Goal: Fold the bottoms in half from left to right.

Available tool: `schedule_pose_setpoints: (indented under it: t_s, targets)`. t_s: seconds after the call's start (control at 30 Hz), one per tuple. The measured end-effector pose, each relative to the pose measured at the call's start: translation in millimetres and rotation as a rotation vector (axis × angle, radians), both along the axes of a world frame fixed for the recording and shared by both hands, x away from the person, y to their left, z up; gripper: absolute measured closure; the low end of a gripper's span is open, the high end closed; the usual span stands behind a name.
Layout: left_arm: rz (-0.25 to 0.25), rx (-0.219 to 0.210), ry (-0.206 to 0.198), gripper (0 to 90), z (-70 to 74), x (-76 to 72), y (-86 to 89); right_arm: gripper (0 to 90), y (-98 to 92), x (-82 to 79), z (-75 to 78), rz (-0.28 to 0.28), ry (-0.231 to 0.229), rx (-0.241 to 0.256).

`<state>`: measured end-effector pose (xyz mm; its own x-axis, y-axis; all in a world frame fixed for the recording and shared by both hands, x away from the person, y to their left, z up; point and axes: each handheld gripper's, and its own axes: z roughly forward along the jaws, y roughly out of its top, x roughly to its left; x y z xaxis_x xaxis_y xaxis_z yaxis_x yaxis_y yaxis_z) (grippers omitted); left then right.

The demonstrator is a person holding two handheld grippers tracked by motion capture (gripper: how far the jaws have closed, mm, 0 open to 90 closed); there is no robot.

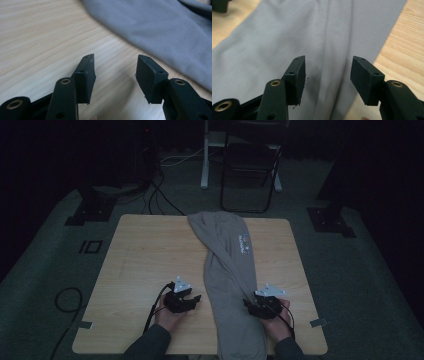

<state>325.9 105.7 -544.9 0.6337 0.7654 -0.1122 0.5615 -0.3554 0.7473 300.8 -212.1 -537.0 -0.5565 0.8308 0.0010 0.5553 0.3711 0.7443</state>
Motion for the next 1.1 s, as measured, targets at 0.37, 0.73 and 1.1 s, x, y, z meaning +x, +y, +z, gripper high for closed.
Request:
schedule_pose_setpoints:
  t_s: [0.37, 0.73, 1.1]
  targets:
    - [0.012, -0.007, 0.003, 49.3, -0.2, 1.5, -2.2, 85.4, -10.4, -11.1, -4.0, -0.054, 0.098, 0.066]
    - [0.076, 0.028, -0.015, 48.6, 0.3, -8.5, 30.4, 78.9, -24.5, -64.6, 4.8, 0.045, 0.217, 0.041]
    - [0.093, 0.042, -0.02, 47.5, 0.3, -8.3, 30.2, 54.9, 29.3, 16.6, 46.7, 0.079, -0.046, 0.049]
